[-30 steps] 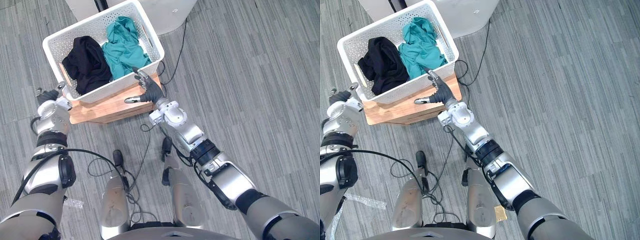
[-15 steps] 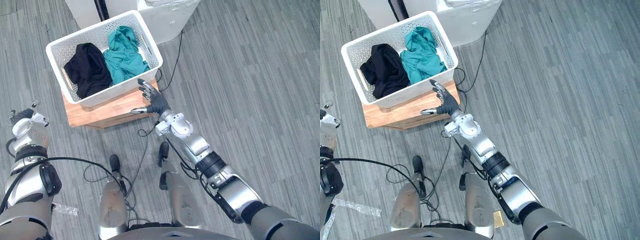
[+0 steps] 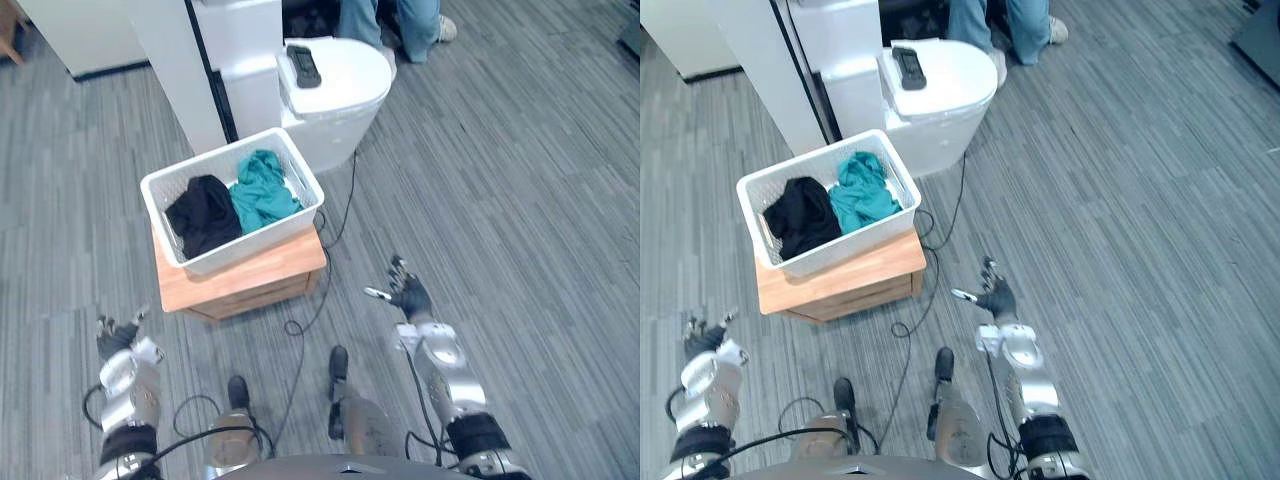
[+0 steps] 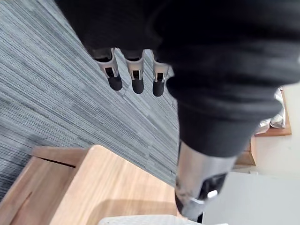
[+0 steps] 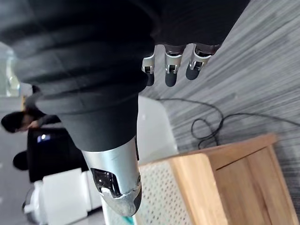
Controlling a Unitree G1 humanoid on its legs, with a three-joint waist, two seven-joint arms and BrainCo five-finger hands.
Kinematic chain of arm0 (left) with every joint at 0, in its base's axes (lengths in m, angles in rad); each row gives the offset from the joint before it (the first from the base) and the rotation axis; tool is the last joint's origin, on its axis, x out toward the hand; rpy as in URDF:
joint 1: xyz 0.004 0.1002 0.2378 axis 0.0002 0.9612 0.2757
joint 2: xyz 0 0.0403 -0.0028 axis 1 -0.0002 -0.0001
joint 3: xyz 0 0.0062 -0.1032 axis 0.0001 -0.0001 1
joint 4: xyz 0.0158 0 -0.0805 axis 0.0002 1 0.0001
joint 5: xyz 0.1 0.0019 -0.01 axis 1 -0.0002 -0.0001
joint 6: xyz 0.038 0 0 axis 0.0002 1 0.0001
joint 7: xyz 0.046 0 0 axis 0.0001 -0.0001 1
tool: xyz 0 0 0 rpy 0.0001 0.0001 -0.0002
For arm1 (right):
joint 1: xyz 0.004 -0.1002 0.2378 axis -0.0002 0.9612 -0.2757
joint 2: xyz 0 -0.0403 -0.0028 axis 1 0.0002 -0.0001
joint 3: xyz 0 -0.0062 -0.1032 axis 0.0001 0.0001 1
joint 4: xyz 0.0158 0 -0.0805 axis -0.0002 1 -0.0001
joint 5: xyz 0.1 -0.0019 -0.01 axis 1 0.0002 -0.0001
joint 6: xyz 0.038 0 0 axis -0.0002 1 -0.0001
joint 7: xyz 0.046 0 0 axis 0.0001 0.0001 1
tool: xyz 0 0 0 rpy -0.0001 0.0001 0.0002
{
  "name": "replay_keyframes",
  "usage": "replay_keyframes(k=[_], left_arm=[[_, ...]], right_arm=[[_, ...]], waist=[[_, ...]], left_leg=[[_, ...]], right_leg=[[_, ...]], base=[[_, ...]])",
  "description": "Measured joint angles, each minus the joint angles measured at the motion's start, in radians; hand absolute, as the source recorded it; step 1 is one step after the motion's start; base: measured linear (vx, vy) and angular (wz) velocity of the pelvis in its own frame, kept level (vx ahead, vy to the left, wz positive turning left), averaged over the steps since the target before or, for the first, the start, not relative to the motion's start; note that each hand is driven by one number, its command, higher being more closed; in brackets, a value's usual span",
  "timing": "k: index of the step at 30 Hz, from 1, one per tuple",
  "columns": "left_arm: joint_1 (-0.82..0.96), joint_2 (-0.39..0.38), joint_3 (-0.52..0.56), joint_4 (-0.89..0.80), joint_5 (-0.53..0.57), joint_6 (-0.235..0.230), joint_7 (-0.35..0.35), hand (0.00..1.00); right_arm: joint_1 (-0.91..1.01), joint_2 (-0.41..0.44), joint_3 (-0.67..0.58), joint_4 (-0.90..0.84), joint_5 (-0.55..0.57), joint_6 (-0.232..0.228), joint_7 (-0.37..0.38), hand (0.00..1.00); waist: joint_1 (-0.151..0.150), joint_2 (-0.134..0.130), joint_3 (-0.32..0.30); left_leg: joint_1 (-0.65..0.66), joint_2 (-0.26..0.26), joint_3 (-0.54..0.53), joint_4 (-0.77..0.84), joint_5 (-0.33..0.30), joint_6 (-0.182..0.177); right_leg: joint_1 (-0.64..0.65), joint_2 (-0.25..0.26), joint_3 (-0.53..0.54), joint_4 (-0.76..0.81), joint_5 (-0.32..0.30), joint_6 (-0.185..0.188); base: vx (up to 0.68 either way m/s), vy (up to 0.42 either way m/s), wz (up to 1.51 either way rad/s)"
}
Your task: Pick up the laundry basket with both hands and put the clothes into the washing machine.
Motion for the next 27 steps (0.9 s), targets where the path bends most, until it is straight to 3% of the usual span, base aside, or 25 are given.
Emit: replay_keyframes(k=[4, 9, 12, 16, 19, 20, 21, 23, 24, 25, 27], left_arm=[[0.051, -0.043, -0.027, 0.154, 0.06, -0.003, -0.048, 0.0], [0.059, -0.074, -0.009, 0.451, 0.097, 0.04, -0.118, 0.0], [0.079, -0.086, 0.003, 0.504, 0.099, 0.054, -0.134, 0.0], [0.094, -0.101, 0.01, 0.54, 0.155, 0.061, -0.144, 0.0], [0.094, -0.107, 0.013, 0.539, 0.228, 0.066, -0.159, 0.0], [0.094, -0.109, 0.013, 0.538, 0.252, 0.07, -0.164, 0.0], [0.094, -0.109, 0.012, 0.541, 0.28, 0.074, -0.173, 0.0], [0.08, -0.107, 0.021, 0.535, 0.291, 0.077, -0.176, 0.0], [0.08, -0.103, 0.02, 0.535, 0.296, 0.078, -0.176, 0.0], [0.069, -0.1, 0.013, 0.539, 0.313, 0.08, -0.176, 0.0], [0.049, -0.092, -0.009, 0.564, 0.323, 0.081, -0.176, 0.0]], right_arm=[[0.021, 0.056, -0.109, 0.313, -0.003, 0.018, -0.005, 0.0], [0.031, 0.081, -0.289, 0.708, -0.043, 0.072, -0.014, 0.0], [0.047, 0.08, -0.356, 0.745, -0.044, 0.083, -0.026, 0.0], [0.073, 0.084, -0.46, 0.746, -0.044, 0.088, -0.038, 0.0], [0.102, 0.113, -0.523, 0.731, -0.043, 0.088, -0.052, 0.0], [0.109, 0.125, -0.525, 0.727, -0.043, 0.089, -0.053, 0.0], [0.118, 0.16, -0.532, 0.695, -0.032, 0.089, -0.054, 0.0], [0.12, 0.176, -0.519, 0.651, -0.031, 0.086, -0.055, 0.0], [0.116, 0.174, -0.517, 0.647, -0.03, 0.085, -0.055, 0.0], [0.105, 0.18, -0.511, 0.641, -0.026, 0.083, -0.056, 0.0], [0.077, 0.185, -0.512, 0.64, -0.015, 0.074, -0.059, 0.0]], waist=[[0.0, 0.009, -0.033], [-0.005, 0.005, -0.047], [-0.005, 0.003, -0.058], [-0.011, 0.001, -0.074], [-0.015, -0.016, -0.086], [-0.013, -0.018, -0.084], [-0.019, 0.002, -0.08], [-0.018, 0.014, -0.062], [-0.015, 0.011, -0.064], [-0.019, 0.001, -0.062], [-0.021, 0.0, -0.061]], left_leg=[[0.039, -0.008, 0.0, -0.019, -0.003, 0.001], [0.12, -0.026, 0.019, -0.04, -0.021, 0.004], [0.15, -0.036, 0.046, -0.058, -0.029, 0.005], [0.185, -0.061, 0.05, -0.07, -0.04, 0.021], [0.204, -0.101, -0.002, -0.066, -0.092, 0.03], [0.212, -0.1, -0.021, -0.066, -0.127, 0.031], [0.221, -0.064, -0.024, -0.071, -0.165, 0.035], [0.258, -0.026, -0.021, -0.082, -0.211, 0.043], [0.259, -0.01, -0.011, -0.081, -0.218, 0.04], [0.26, 0.016, 0.005, -0.073, -0.246, 0.039], [0.273, 0.042, 0.007, -0.095, -0.262, 0.031]], right_leg=[[0.034, -0.008, -0.002, -0.015, -0.003, 0.004], [0.091, -0.022, 0.014, -0.016, -0.015, 0.022], [0.102, -0.027, 0.039, -0.008, -0.022, 0.03], [0.092, -0.055, 0.052, 0.072, -0.075, 0.046], [0.037, -0.115, 0.027, 0.283, -0.172, 0.092], [-0.012, -0.119, 0.035, 0.395, -0.174, 0.069], [-0.089, -0.097, 0.058, 0.558, -0.1, 0.008], [-0.164, -0.08, 0.06, 0.688, -0.023, 0.014], [-0.179, -0.076, 0.05, 0.706, -0.049, 0.012], [-0.183, -0.077, 0.019, 0.672, -0.123, 0.011], [-0.175, -0.078, 0.003, 0.476, -0.153, 0.01]], base=[[0.03, 0.04, 0.01], [0.02, 0.046, -0.08], [-0.01, 0.049, -0.22], [0.0, 0.083, -0.03], [0.02, 0.091, 0.38], [0.04, 0.125, 0.6], [0.02, 0.089, 0.46], [0.1, 0.022, 0.18], [0.11, -0.039, 0.0], [0.09, -0.078, 0.05], [0.22, -0.168, -0.05]])
